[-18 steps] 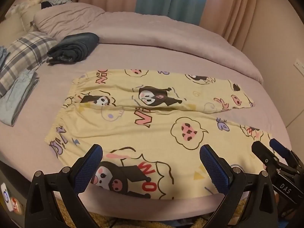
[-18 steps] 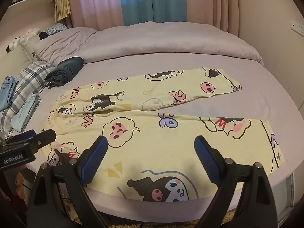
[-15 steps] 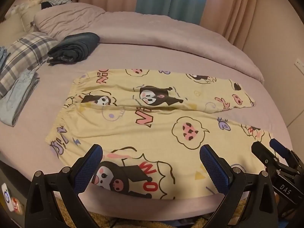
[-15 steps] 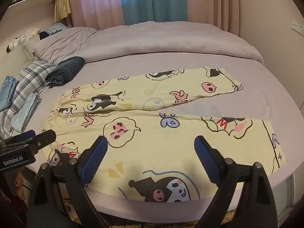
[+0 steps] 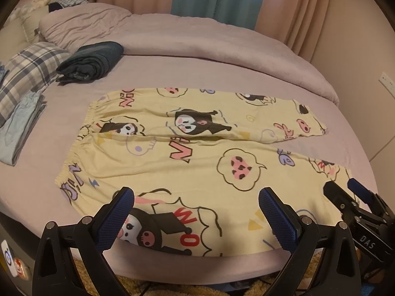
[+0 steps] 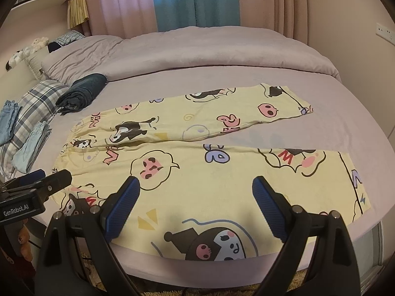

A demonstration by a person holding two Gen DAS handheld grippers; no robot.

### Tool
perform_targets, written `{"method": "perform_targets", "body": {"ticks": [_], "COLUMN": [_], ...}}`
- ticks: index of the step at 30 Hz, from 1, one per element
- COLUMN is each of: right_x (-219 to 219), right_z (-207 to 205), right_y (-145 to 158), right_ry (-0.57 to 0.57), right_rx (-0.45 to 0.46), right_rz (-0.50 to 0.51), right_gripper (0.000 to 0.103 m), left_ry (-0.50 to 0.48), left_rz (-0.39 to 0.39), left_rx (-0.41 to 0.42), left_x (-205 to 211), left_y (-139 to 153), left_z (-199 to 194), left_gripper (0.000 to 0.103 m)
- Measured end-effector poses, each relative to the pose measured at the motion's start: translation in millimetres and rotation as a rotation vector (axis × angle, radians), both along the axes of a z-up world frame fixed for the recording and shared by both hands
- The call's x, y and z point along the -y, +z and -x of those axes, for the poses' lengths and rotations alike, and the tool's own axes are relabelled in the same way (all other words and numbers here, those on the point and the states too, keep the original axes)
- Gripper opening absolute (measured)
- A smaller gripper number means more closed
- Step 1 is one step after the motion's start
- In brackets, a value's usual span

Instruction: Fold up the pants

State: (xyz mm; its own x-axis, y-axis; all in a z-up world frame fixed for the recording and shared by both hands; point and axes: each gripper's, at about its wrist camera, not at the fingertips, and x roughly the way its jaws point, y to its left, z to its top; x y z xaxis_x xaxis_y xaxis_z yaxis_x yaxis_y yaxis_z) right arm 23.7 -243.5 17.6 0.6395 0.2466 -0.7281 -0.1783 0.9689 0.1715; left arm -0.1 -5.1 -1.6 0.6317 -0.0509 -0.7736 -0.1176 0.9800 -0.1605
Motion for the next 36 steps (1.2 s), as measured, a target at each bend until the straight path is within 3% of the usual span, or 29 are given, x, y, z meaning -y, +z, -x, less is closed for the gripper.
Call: {"method": "perform_targets", "body": {"ticks": [36], "right_x": [24.3], "right_z": [-1.2], "right_y": [-14.8], "right_ry": [-0.088], "right_rx": [-0.053], "right_rz": [0.022], "right_gripper": [0.092], "left_ry": [-0.036], "left_rz": [0.011], "left_rx": [-0.036], "left_x": [12.7], "left_y": [-5.6], "left_z": [-9.3], "left_gripper": [0.099]}}
